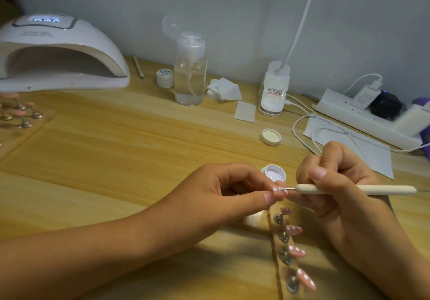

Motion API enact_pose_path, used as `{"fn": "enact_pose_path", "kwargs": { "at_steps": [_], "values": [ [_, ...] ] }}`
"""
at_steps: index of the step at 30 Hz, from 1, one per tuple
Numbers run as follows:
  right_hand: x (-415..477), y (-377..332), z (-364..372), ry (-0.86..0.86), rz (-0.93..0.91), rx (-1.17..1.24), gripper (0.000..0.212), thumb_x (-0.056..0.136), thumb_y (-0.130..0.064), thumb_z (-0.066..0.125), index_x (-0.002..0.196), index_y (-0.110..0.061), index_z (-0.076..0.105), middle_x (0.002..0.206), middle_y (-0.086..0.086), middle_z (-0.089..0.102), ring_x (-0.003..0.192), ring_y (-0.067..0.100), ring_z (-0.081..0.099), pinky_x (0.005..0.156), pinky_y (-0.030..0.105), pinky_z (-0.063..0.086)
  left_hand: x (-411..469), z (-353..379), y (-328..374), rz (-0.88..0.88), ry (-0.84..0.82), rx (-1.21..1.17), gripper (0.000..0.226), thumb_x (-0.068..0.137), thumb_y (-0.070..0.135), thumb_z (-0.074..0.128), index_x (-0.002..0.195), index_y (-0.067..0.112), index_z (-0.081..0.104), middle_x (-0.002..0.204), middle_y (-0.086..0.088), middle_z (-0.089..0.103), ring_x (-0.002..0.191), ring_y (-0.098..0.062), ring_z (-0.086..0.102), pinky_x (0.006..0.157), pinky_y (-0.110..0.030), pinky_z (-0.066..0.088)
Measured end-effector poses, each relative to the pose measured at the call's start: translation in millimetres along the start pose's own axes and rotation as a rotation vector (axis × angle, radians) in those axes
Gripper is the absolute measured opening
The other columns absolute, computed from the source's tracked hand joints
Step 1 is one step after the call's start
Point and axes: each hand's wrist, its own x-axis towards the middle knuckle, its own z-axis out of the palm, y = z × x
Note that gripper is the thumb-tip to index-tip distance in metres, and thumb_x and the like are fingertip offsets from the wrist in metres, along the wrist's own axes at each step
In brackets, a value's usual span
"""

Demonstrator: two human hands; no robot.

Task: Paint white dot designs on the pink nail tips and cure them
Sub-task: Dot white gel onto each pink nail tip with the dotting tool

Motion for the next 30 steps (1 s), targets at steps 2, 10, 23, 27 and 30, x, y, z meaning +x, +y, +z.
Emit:
{"fn": "enact_pose_path", "kwargs": {
  "at_steps": [2,10,23,27,30],
  "values": [
    [0.2,0.0,0.0,0.008,-0.001,0.019,0.021,0.073,-0.013,0.063,0.06,-0.018,0.048,0.058,0.002,0.046,0.053,0.009,0.045,0.057,0.022,0.054,0.1,-0.2,-0.5,0.002,-0.001,0.007,0.008,0.081,0.026,0.07,0.083,0.033,0.073,0.079,0.01,0.071,0.077,-0.001,0.061,0.069,-0.012,0.046],
    [3.7,-1.2,0.3,0.034,-0.022,0.059,0.016,0.075,-0.024,0.062,0.062,-0.018,0.053,0.055,0.0,0.046,0.051,0.008,0.047,0.068,0.032,0.058,-0.3,-0.9,-2.2,0.001,0.013,0.005,0.005,0.081,0.028,0.073,0.085,0.026,0.074,0.082,0.009,0.071,0.077,-0.003,0.06,0.07,-0.013,0.047],
    [11.6,-2.9,-15.3,0.227,-0.045,-0.07,0.017,0.087,-0.038,0.058,0.078,-0.026,0.065,0.069,-0.009,0.056,0.066,0.004,0.054,0.078,0.026,0.054,-10.7,4.2,10.0,0.169,0.071,0.052,0.009,0.077,0.026,0.075,0.085,0.023,0.071,0.087,-0.002,0.074,0.084,-0.013,0.068,0.076,-0.024,0.052],
    [9.5,-6.3,-19.5,0.249,-0.048,-0.067,0.015,0.084,-0.04,0.062,0.078,-0.028,0.068,0.07,-0.01,0.058,0.066,0.003,0.055,0.077,0.026,0.054,-25.7,15.7,15.3,0.698,-0.05,0.664,0.007,0.083,0.027,0.074,0.08,0.02,0.074,0.075,0.006,0.065,0.072,-0.01,0.056,0.073,-0.024,0.042],
    [7.5,-9.3,-22.7,0.269,-0.035,-0.132,0.015,0.083,-0.042,0.063,0.077,-0.03,0.069,0.069,-0.01,0.06,0.066,0.003,0.056,0.077,0.026,0.054,-32.9,25.1,9.8,0.83,-0.112,0.918,0.011,0.083,0.035,0.072,0.077,0.027,0.076,0.071,0.008,0.057,0.071,-0.012,0.044,0.071,-0.022,0.033]
  ]
}}
